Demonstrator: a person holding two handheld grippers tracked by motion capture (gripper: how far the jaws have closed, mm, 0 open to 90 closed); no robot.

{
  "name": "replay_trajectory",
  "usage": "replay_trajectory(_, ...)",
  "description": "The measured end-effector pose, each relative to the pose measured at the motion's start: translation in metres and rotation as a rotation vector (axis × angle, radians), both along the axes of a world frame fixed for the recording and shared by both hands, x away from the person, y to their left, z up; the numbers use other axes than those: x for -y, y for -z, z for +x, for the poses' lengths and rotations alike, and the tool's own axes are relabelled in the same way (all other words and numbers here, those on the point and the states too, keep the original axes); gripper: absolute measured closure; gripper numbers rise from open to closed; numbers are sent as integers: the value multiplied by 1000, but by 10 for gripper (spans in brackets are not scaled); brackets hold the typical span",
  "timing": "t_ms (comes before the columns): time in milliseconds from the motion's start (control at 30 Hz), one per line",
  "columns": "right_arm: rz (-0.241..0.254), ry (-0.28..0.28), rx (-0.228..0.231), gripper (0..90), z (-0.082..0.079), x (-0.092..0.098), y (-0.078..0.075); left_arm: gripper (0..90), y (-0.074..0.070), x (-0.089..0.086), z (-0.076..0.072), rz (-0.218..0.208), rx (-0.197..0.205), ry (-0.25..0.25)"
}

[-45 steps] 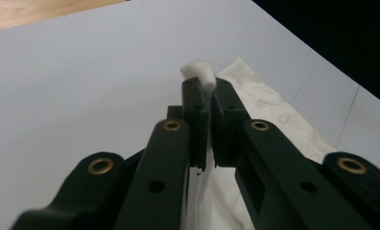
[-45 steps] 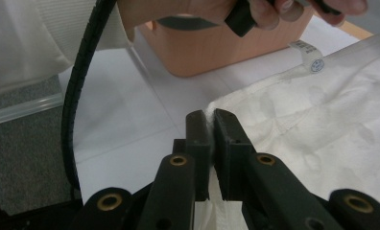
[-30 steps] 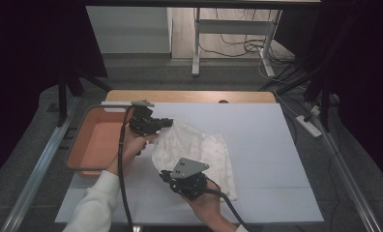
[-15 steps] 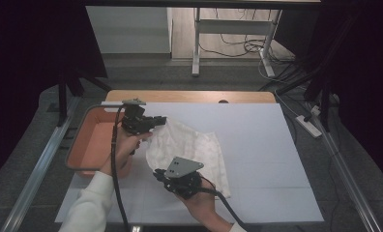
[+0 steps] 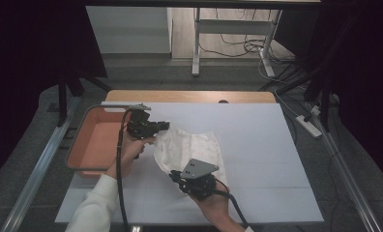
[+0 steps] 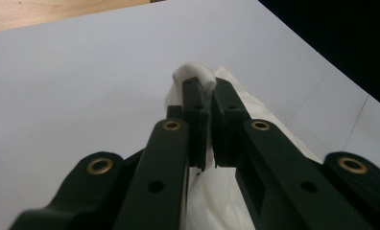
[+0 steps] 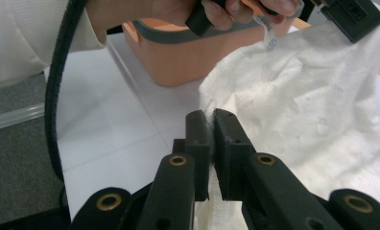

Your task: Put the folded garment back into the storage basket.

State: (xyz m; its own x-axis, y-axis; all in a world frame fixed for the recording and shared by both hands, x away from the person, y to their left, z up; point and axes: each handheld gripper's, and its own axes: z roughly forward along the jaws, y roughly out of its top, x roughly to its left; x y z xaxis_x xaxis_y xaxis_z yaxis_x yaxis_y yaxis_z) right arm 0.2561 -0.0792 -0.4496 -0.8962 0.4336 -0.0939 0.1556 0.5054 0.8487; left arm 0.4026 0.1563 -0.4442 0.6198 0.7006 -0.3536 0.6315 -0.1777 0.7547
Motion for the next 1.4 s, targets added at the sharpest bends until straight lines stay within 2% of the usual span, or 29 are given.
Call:
replay_trajectory(267,-23,39,-9,848,1,20,4,847,4,16,4,15,-6,10)
replay_trajectory(500,-39,82,-19,848,3,41,10,847,10,27,9,10,-17,13)
replay_trajectory(733,-60,113,-28,848,4,59,14,847,13,46,15,12,-26,23)
replay_trajectory(1067,-75,158,-48,847,6,82,23,843,19,70,26,43,-42,34)
replay_trajectory(1267,-77,186,-54,847,9,93,26,842,21,77,28,52,-48,48)
replay_trajectory(1400,-80,186,-54,847,8,94,26,842,20,77,27,48,-45,44)
